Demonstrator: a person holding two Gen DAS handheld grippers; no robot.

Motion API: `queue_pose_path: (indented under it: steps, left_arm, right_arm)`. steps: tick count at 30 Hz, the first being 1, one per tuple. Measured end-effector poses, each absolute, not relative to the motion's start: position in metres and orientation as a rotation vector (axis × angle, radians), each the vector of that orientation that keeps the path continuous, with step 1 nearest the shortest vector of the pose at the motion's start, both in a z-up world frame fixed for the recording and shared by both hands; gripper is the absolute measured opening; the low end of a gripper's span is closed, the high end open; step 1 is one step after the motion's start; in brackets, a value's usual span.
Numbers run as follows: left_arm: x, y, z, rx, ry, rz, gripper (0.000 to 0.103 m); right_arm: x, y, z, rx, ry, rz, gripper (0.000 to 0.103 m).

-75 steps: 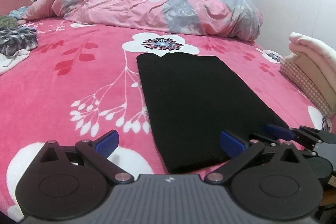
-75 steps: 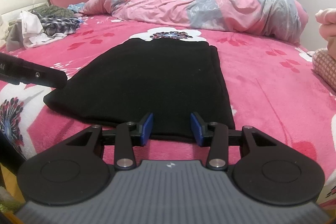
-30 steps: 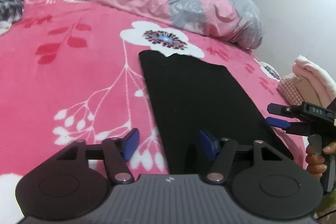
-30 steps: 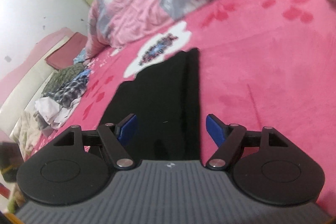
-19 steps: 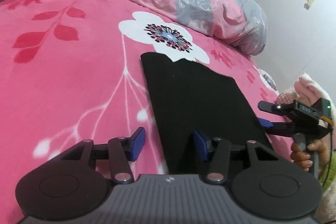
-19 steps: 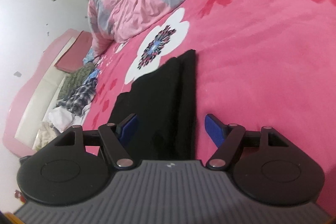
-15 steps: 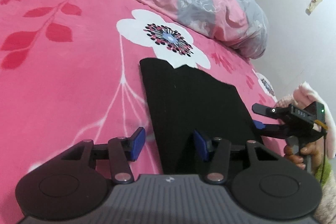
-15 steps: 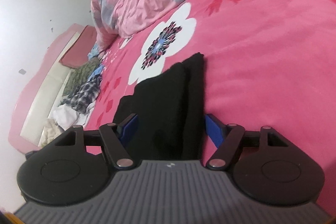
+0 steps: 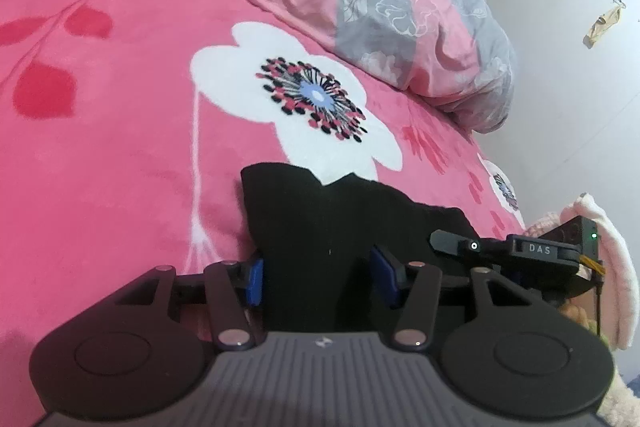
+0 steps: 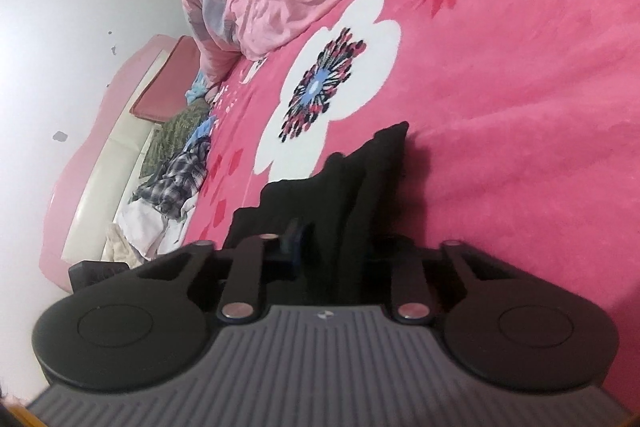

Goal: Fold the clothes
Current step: 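Close the left gripper on the shirt end while the right gripper closes beside it, then lift the folded black shirt off the bed with both grippers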

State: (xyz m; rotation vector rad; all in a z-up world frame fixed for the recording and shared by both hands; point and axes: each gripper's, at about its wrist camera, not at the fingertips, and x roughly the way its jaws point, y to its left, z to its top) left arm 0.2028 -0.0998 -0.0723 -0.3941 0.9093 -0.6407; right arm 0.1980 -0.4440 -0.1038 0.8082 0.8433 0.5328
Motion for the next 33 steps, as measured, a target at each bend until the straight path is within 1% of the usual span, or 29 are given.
queue_pose_path:
  steps: [1,2,4,8,14,24,29,33]
  left_arm:
    - [0.202,-0.103,-0.070,-0.369,0.900,-0.624,0.035]
    - [0.201,-0.105,-0.068,-0.345,0.892,-0.607,0.022]
    - [0.197,-0.106,-0.065,-0.337,0.883,-0.603,0.015]
    - [0.182,-0.105,-0.047,-0.324,0.828,-0.591,0.013]
    - [0.134,-0.099,0.000,-0.291,0.676,-0.621,0.013]
    - [0.037,-0.104,0.086,-0.242,0.439,-0.737,0.012]
    - [-0.010,-0.131,0.137,-0.208,0.333,-0.838,0.012]
    - [-0.045,-0.174,0.182,-0.170,0.248,-0.966,0.012]
  right_arm:
    - [0.199,-0.443,-0.104,0.809,0.843,0.534,0.012]
    - [0.198,-0.441,-0.103,0.797,0.836,0.532,0.011]
    - [0.195,-0.436,-0.097,0.755,0.823,0.511,0.010]
    - [0.182,-0.426,-0.075,0.656,0.775,0.477,0.009]
    - [0.147,-0.406,-0.023,0.461,0.659,0.442,0.008]
    - [0.035,-0.404,0.046,0.342,0.390,0.364,0.008]
    - [-0.029,-0.423,0.086,0.273,0.227,0.307,0.008]
    - [-0.077,-0.451,0.124,0.215,0.095,0.237,0.008]
